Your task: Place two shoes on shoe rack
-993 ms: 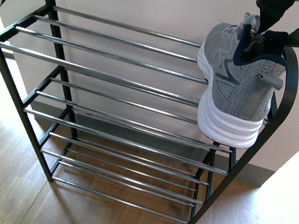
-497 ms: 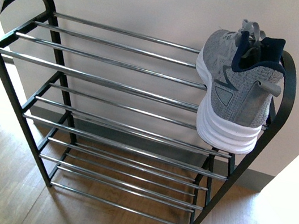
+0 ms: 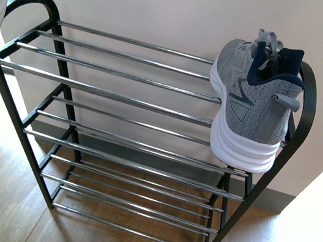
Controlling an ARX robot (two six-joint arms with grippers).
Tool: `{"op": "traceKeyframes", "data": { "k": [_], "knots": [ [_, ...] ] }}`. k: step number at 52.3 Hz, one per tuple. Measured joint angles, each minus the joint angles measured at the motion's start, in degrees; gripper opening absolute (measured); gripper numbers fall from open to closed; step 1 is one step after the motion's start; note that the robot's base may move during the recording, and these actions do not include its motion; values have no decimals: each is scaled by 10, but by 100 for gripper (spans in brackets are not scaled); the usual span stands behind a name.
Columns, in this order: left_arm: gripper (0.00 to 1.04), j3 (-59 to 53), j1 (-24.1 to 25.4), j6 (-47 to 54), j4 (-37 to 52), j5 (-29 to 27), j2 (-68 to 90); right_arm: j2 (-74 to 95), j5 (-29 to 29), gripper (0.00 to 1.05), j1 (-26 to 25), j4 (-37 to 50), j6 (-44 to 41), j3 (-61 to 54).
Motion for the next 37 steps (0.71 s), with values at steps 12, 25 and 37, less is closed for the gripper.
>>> {"op": "traceKeyframes", "data": {
  "k": [12,25,37],
  "knots": [
    [2,0,0,0,0,0,0,-38,-87,95,-152,114,-26,-131],
    [2,0,0,0,0,-1,0,-142,-117,48,-87,374,166,-333],
    [2,0,0,0,0,0,0,-219,-61,5,-30,385,184,-432]
  ]
}}
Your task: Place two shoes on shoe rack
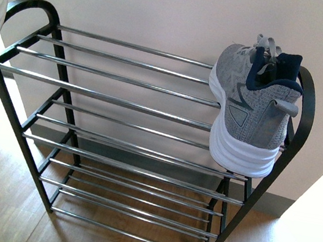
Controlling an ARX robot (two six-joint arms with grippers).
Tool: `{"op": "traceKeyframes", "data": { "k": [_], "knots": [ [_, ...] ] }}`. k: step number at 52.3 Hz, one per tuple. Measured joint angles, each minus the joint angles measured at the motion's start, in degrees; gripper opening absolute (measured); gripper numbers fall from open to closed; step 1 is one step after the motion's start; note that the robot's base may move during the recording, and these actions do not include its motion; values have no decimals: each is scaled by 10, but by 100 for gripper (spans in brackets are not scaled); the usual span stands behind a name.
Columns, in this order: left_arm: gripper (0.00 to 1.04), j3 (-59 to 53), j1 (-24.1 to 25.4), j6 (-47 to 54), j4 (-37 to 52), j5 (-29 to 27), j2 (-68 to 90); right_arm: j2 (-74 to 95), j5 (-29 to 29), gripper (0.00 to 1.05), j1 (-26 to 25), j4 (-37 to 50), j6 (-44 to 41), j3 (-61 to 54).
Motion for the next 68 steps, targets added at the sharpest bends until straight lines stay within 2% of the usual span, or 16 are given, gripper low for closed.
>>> {"op": "traceKeyframes", "data": {
  "k": [1,19,23,28,45,50,68],
  "knots": [
    [2,0,0,0,0,0,0,-6,4,2,4,0,0,-5],
    [2,0,0,0,0,0,0,-107,56,2,57,-24,2,-80],
    [2,0,0,0,0,0,0,-134,105,2,94,-39,3,-93],
    [2,0,0,0,0,0,0,-156,106,2,112,-52,2,-102],
    [2,0,0,0,0,0,0,-235,113,2,114,-107,3,-125],
    [2,0,0,0,0,0,0,-247,112,2,115,-97,3,-135],
    [2,0,0,0,0,0,0,-327,113,2,115,-172,3,-135]
  ]
}}
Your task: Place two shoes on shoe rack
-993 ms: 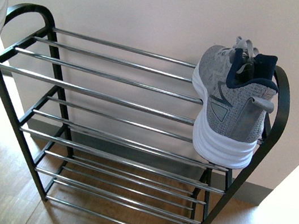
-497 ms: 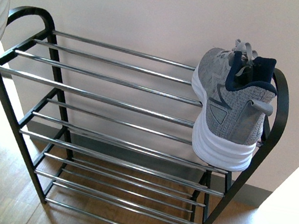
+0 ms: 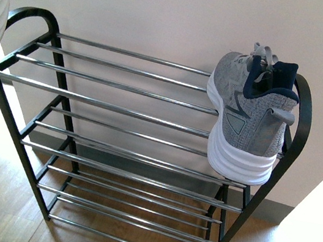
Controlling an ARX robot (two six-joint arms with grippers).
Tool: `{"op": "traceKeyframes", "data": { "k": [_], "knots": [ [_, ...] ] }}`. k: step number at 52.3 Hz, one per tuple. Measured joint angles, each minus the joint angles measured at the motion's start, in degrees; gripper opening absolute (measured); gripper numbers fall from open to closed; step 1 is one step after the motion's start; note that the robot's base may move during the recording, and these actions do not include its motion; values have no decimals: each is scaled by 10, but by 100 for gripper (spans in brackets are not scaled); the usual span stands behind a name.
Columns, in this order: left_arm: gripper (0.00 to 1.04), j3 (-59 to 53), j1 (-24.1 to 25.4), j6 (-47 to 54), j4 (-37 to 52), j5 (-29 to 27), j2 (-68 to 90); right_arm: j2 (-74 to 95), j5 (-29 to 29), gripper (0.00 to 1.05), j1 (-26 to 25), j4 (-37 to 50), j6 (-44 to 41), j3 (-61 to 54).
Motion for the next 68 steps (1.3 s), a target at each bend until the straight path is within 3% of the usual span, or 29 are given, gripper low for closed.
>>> {"op": "traceKeyframes", "data": {
  "k": [15,22,37,46,53,62,65,68],
  "knots": [
    [2,0,0,0,0,0,0,-47,0,2,0,-47,0,0],
    [2,0,0,0,0,0,0,-124,0,2,0,-136,0,0],
    [2,0,0,0,0,-1,0,-138,0,2,0,-141,0,0],
    [2,-5,0,-1,16,7,-1,-138,0,30,0,-141,0,0],
    [2,-67,3,-49,235,76,-16,-138,0,54,0,-141,0,0],
    [2,15,17,-155,221,153,40,-138,0,91,0,-141,0,0],
    [2,45,20,-166,218,174,75,-138,0,97,0,-141,0,0],
    [2,73,22,-172,218,193,112,-138,0,95,0,-141,0,0]
  ]
}}
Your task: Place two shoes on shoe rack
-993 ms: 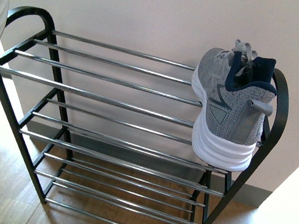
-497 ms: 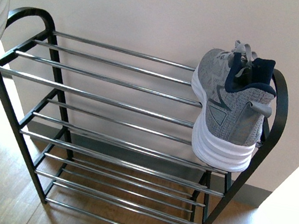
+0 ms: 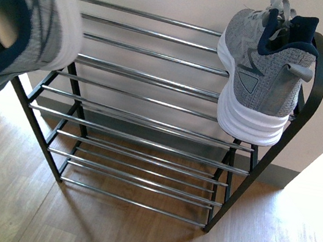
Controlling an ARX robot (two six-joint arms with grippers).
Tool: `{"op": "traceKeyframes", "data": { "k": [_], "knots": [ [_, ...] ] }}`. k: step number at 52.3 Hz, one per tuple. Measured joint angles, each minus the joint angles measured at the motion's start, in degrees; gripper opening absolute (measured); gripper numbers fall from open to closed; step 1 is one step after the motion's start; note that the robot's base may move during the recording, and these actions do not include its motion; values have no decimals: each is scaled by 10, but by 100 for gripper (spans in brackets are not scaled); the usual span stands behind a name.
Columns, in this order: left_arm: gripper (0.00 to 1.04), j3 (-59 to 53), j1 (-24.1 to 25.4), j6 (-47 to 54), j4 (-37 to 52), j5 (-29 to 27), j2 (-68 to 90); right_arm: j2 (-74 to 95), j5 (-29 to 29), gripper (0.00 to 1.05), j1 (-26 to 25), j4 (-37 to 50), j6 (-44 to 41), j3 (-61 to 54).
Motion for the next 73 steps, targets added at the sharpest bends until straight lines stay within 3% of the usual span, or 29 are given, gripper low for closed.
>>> {"op": "traceKeyframes", "data": {
  "k": [7,22,30,38,58,73],
  "knots": [
    [2,85,1,-16,-38,67,97,0,0,96,0,0,0,0],
    [2,379,14,-61,-297,201,327,0,0,96,0,0,0,0],
    [2,553,2,-61,-390,244,414,0,0,96,0,0,0,0],
    [2,648,-14,-65,-458,258,466,0,0,96,0,0,0,0],
    [2,767,-48,-82,-535,295,552,0,0,96,0,0,0,0],
    [2,747,-45,-76,-560,312,558,0,0,96,0,0,0,0]
  ]
}}
